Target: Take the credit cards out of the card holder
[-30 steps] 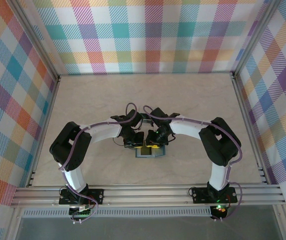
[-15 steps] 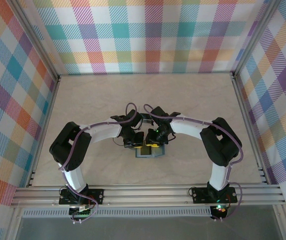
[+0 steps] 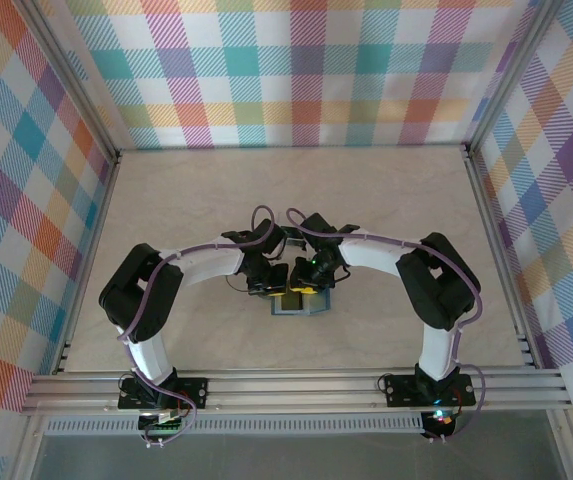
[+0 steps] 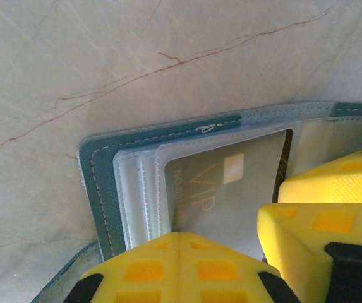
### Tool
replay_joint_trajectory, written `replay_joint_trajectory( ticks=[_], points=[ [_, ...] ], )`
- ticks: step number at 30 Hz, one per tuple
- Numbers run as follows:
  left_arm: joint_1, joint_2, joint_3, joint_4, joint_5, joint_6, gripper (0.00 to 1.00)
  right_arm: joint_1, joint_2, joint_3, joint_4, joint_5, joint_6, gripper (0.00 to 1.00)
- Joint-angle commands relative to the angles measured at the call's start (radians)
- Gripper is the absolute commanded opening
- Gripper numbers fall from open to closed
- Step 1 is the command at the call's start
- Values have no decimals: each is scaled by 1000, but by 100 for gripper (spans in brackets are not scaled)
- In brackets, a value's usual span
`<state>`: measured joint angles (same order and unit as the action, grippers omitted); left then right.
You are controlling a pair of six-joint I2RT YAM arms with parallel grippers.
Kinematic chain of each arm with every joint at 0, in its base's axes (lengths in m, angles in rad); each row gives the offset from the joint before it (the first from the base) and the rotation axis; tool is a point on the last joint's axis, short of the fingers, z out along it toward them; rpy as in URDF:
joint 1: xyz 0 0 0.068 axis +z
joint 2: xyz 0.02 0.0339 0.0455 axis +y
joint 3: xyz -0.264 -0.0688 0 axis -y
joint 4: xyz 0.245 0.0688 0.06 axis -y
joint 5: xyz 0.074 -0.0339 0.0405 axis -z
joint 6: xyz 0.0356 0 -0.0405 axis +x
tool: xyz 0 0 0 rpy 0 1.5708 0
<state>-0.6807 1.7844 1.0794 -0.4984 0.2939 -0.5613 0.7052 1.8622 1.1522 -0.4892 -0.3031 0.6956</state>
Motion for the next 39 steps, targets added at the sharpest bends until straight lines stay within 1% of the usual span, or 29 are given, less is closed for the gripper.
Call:
replay_joint_trajectory(
  ticks=[1, 5, 15, 23, 29, 34, 39],
  points=[
    [-15, -9, -9, -70, -44, -3, 0, -7, 17, 9, -28, 41, -6, 27],
    [-16, -18, -12, -78, -61, -3, 0, -7, 11, 18, -82, 87, -13, 27],
    [-16, -21, -10, -87, -70, -6, 0, -7, -6, 44, -148, 101, -24, 26],
    [-21, -33, 13, -92, -45, -7, 0, -9, -67, 26, -71, 26, 0, 28],
    [-28, -44, 56, -118, -22, 3, 0, -38, -88, -16, -28, -17, 18, 29],
    [-56, -12, 95, -124, 28, 11, 0, -55, -89, -42, -9, -42, 8, 29],
    [-82, 32, 120, -136, 19, 19, 0, -67, -74, -67, 20, -73, 0, 29]
  ],
)
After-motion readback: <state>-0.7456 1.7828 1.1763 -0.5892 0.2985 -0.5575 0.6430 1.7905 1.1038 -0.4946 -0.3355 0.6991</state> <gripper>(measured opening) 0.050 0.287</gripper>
